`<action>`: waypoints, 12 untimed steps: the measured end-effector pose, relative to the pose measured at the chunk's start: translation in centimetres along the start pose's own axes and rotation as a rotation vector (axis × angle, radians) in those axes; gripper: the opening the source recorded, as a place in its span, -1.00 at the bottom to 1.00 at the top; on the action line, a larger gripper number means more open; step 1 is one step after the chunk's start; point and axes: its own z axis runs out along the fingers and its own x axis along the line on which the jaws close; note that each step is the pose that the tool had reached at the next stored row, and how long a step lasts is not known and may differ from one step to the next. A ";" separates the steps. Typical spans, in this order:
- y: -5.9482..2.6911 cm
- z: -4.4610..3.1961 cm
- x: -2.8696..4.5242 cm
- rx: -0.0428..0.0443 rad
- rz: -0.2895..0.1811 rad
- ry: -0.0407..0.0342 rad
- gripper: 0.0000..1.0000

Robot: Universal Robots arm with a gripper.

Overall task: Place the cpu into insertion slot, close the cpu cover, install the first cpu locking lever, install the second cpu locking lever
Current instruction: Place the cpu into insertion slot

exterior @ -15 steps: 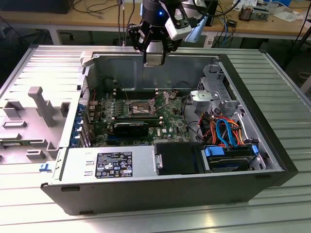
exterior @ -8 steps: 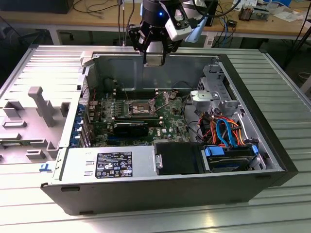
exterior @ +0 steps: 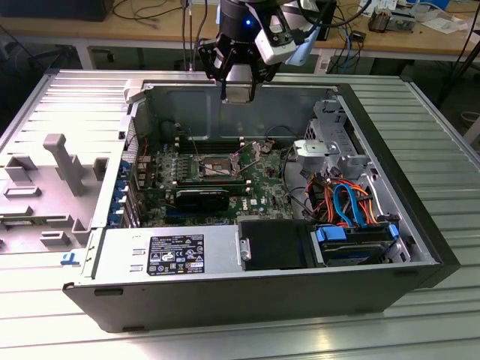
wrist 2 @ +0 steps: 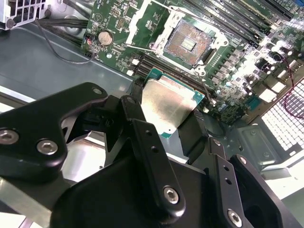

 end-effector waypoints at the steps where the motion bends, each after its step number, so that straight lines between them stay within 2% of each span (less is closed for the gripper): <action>1: -0.02 0.01 0.00 -0.0001 0.000 -0.0001 0.09; 12: -0.39 0.05 -0.01 0.0000 0.000 0.0000 0.09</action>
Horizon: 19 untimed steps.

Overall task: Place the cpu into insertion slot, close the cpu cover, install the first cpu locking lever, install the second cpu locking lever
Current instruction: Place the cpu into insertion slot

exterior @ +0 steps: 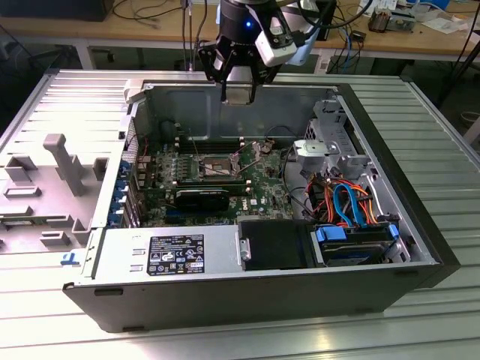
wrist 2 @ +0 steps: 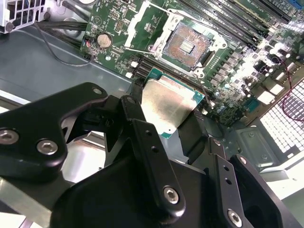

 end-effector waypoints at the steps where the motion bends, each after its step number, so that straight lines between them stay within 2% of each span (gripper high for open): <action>1: -0.04 0.01 0.00 0.0000 0.000 0.0000 0.09; 19: -0.41 0.06 -0.01 -0.0001 0.000 0.0000 0.09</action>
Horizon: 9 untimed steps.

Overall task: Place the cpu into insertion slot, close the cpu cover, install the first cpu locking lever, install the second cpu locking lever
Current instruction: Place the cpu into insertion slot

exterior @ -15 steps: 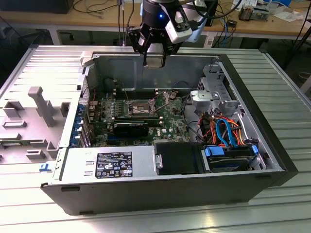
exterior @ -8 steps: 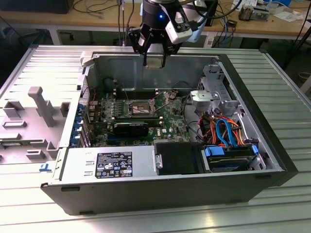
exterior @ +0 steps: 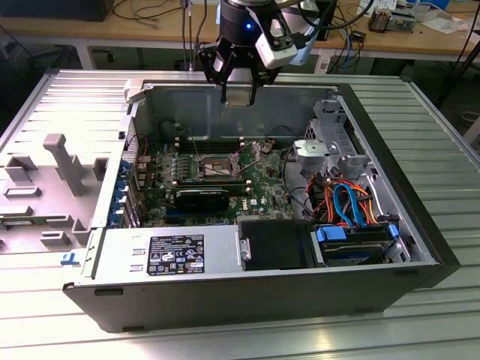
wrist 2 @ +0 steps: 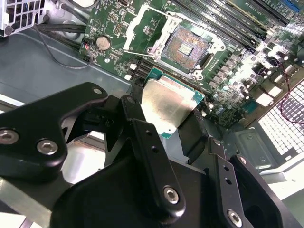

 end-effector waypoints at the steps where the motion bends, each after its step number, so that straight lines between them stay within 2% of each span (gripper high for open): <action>1: -0.03 0.00 0.00 0.0000 0.000 0.0000 0.09; 9: -0.13 0.02 0.00 0.0001 0.000 0.0000 0.09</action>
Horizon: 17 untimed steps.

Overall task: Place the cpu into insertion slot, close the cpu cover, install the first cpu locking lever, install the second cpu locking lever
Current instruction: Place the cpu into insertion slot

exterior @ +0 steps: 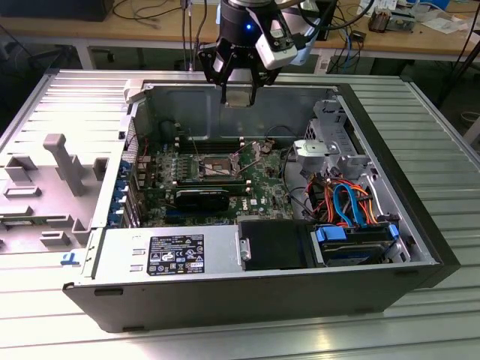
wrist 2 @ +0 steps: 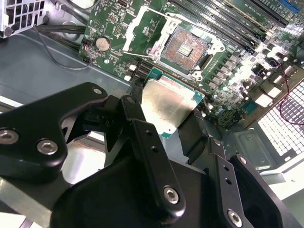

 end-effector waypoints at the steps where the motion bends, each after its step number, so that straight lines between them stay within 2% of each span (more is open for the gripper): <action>1: -0.01 0.00 0.00 0.0000 0.000 0.0000 0.09; 7: -0.18 0.04 0.00 -0.0001 0.000 0.0000 0.09; 10: -1.36 0.10 -0.03 0.0000 0.000 0.0000 0.09; 17: -1.56 0.10 -0.04 0.0000 0.000 0.0000 0.09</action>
